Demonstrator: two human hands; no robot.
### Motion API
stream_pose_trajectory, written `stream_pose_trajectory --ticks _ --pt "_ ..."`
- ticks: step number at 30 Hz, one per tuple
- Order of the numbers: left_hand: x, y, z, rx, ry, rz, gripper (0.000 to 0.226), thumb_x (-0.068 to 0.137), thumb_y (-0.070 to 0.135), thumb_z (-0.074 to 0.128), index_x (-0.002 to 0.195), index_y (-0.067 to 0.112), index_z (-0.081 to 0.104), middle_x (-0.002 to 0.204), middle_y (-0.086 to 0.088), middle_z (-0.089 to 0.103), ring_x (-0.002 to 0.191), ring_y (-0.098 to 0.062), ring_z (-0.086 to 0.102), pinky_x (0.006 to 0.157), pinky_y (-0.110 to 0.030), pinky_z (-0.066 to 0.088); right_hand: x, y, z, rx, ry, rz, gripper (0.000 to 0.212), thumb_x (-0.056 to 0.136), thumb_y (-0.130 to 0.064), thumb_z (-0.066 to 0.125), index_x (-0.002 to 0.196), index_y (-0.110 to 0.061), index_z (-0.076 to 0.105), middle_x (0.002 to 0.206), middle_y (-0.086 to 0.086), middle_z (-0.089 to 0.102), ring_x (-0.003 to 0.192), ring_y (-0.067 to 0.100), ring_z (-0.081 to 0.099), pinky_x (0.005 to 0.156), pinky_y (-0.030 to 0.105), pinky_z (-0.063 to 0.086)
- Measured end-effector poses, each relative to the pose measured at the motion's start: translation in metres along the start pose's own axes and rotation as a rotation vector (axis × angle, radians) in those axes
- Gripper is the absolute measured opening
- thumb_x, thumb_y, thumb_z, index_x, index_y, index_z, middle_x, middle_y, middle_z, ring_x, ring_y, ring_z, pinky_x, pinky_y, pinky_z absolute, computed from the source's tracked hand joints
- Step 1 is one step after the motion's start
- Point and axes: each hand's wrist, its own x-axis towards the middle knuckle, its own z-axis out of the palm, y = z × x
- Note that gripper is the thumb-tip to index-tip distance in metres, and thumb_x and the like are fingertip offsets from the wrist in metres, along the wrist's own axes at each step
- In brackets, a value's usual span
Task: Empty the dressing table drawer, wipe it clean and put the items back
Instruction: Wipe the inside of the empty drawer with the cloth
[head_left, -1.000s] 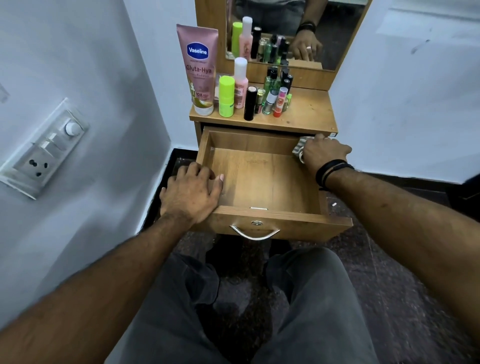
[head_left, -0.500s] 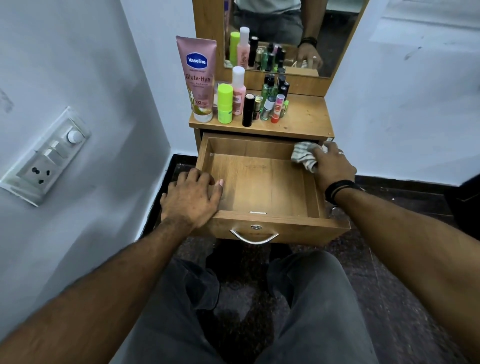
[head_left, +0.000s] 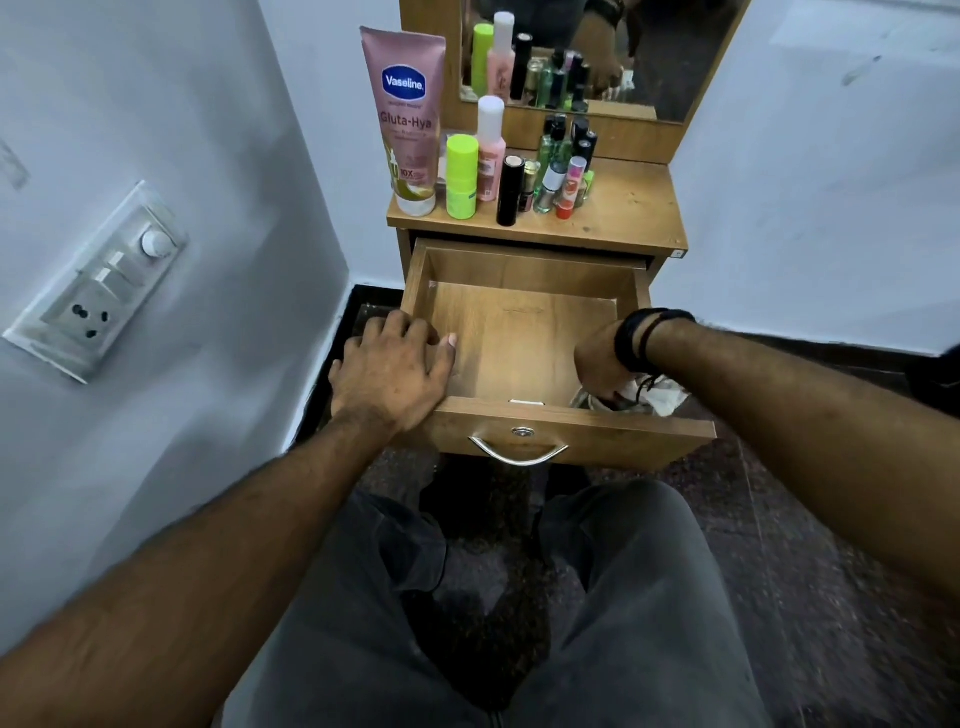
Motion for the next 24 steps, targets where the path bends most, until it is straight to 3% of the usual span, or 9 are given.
stream_pose_trajectory --ticks 5,8,10,12,14,17,19,21,24 --pt "0.000 0.000 -0.001 0.002 -0.001 -0.014 0.067 0.096 0.070 0.013 0.111 0.021 0.057 0.125 -0.005 0.055 0.114 -0.027 0.051 0.089 -0.055 0.045 -0.012 0.009 -0.016 0.361 0.100 -0.138 0.006 0.074 -0.013 0.073 0.074 -0.013 0.067 0.071 -0.002 0.059 0.067 0.016 0.052 0.058 0.028 0.042" --pt "0.001 0.000 -0.001 -0.001 -0.023 -0.014 0.069 0.095 0.071 0.010 0.110 0.022 0.057 0.125 -0.005 0.054 0.115 -0.026 0.050 0.093 -0.056 0.046 -0.016 0.003 -0.024 0.562 0.170 -0.231 0.007 0.076 -0.015 0.072 0.075 -0.020 0.066 0.077 -0.005 0.063 0.078 0.018 0.057 0.069 0.030 0.046" --pt "0.001 0.000 0.000 -0.001 -0.027 -0.013 0.070 0.095 0.071 0.009 0.110 0.022 0.057 0.124 -0.004 0.054 0.115 -0.026 0.050 0.094 -0.057 0.046 -0.017 0.006 -0.022 0.503 0.128 -0.210 0.008 0.079 -0.013 0.068 0.084 -0.019 0.069 0.084 -0.005 0.065 0.085 0.018 0.060 0.072 0.031 0.046" --pt "0.000 0.000 -0.001 -0.008 -0.032 -0.022 0.069 0.095 0.071 0.009 0.110 0.023 0.056 0.124 -0.004 0.053 0.115 -0.026 0.050 0.094 -0.058 0.046 -0.020 0.012 -0.018 0.286 0.019 -0.137 0.026 0.084 -0.009 0.062 0.107 -0.011 0.073 0.102 0.002 0.070 0.096 0.020 0.063 0.076 0.031 0.050" --pt "-0.001 0.001 -0.002 -0.024 -0.039 -0.036 0.071 0.094 0.072 0.008 0.111 0.023 0.056 0.125 -0.004 0.053 0.116 -0.027 0.050 0.093 -0.059 0.046 -0.023 0.013 -0.011 0.096 -0.087 -0.100 0.034 0.087 -0.011 0.059 0.119 -0.004 0.070 0.108 0.009 0.068 0.093 0.021 0.062 0.074 0.027 0.049" --pt "-0.001 0.001 -0.006 -0.091 -0.007 -0.051 0.077 0.095 0.073 0.004 0.115 0.020 0.056 0.125 -0.005 0.055 0.116 -0.026 0.051 0.095 -0.055 0.045 -0.025 0.014 -0.015 0.209 -0.069 -0.139 0.033 0.083 -0.009 0.061 0.114 -0.006 0.071 0.108 0.008 0.070 0.097 0.022 0.063 0.074 0.029 0.049" --pt "0.000 0.000 -0.009 -0.165 0.018 -0.080 0.082 0.094 0.074 0.001 0.118 0.018 0.056 0.123 -0.005 0.056 0.115 -0.026 0.052 0.097 -0.053 0.043 -0.025 0.014 -0.022 0.530 0.078 -0.185 0.018 0.079 -0.007 0.065 0.092 -0.018 0.072 0.088 -0.001 0.072 0.085 0.018 0.065 0.068 0.031 0.050" --pt "0.002 -0.002 -0.012 -0.247 0.039 -0.132 0.082 0.093 0.074 0.000 0.116 0.018 0.055 0.122 -0.006 0.056 0.114 -0.027 0.052 0.098 -0.053 0.043 -0.020 0.005 -0.030 0.797 0.245 -0.195 0.011 0.082 -0.010 0.065 0.086 -0.020 0.069 0.075 -0.006 0.070 0.072 0.015 0.064 0.063 0.027 0.049" --pt "0.004 -0.002 -0.014 -0.325 0.077 -0.213 0.076 0.096 0.069 0.004 0.115 0.016 0.055 0.124 -0.011 0.057 0.117 -0.032 0.051 0.099 -0.051 0.041 -0.009 -0.038 -0.041 0.691 0.322 -0.283 0.013 0.085 -0.019 0.064 0.094 -0.011 0.070 0.075 -0.002 0.063 0.070 0.019 0.057 0.056 0.020 0.046"
